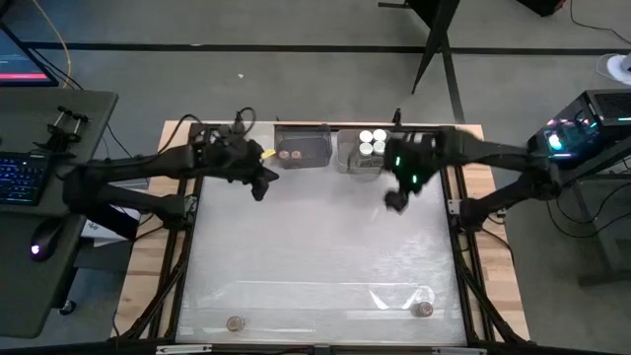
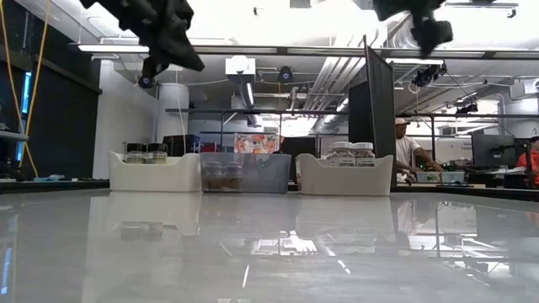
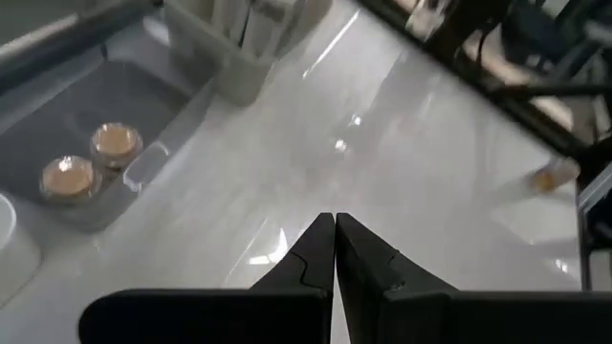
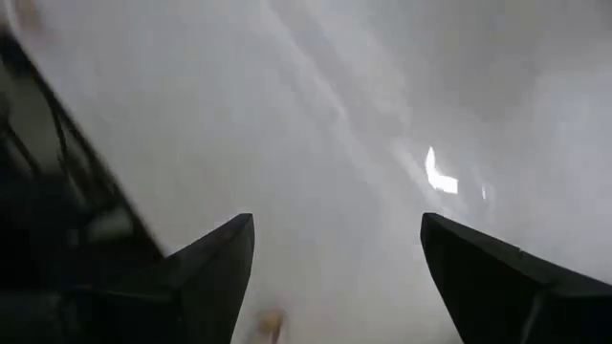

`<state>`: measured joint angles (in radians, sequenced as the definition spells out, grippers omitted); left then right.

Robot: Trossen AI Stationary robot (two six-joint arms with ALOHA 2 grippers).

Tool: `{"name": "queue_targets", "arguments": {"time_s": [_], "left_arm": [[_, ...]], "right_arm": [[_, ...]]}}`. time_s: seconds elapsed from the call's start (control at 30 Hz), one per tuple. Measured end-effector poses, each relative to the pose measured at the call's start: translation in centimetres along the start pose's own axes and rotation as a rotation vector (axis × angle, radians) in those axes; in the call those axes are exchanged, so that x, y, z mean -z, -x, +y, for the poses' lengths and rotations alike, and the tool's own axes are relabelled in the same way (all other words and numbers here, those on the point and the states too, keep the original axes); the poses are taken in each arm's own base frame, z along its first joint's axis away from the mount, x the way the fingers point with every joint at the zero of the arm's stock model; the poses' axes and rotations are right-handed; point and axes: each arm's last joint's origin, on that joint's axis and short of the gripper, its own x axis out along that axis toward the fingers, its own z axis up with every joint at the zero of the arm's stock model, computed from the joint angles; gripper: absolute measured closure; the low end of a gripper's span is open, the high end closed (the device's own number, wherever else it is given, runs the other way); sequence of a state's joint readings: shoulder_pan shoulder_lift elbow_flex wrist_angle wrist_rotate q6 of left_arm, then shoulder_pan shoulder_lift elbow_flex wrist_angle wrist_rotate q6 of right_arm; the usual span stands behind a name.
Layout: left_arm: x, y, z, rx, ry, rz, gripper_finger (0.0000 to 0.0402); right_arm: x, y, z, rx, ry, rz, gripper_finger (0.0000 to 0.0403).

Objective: Sort spices by type
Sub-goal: Put the right brown seasoning bottle into the black bin

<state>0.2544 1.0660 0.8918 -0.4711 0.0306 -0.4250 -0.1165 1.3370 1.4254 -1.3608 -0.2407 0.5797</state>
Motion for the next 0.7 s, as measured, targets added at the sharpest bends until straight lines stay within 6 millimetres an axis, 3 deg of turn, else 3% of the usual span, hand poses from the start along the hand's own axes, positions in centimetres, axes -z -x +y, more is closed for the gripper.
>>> {"name": "queue_targets", "arguments": {"time_s": [0.17, 0.3, 0.53, 0.7], "left_arm": [[-1.0, 1.0, -0.2, 0.015, -0.059, -0.132, 0.0401], [-1.7, 1.2, 0.3, -0.049, -0.048, -0.210, 0.0398], [-2.1, 1.3, 1.5, -0.061, -0.048, -0.206, 0.0328], [-2.4, 1.4, 2.4, -0.060, -0.041, -0.205, 0.0249]], "right_arm": [[3.7, -2.1, 4.3, 0.039, 0.019, 0.160, 0.0107], [6.6, -4.7, 6.8, 0.103, -0.070, 0.267, 0.0107], [13.6, -11.6, 7.6, 0.121, -0.408, 0.496, 0.0107], [16.4, -14.3, 7.7, 0.101, -0.569, 0.507, 0.0107]]}}
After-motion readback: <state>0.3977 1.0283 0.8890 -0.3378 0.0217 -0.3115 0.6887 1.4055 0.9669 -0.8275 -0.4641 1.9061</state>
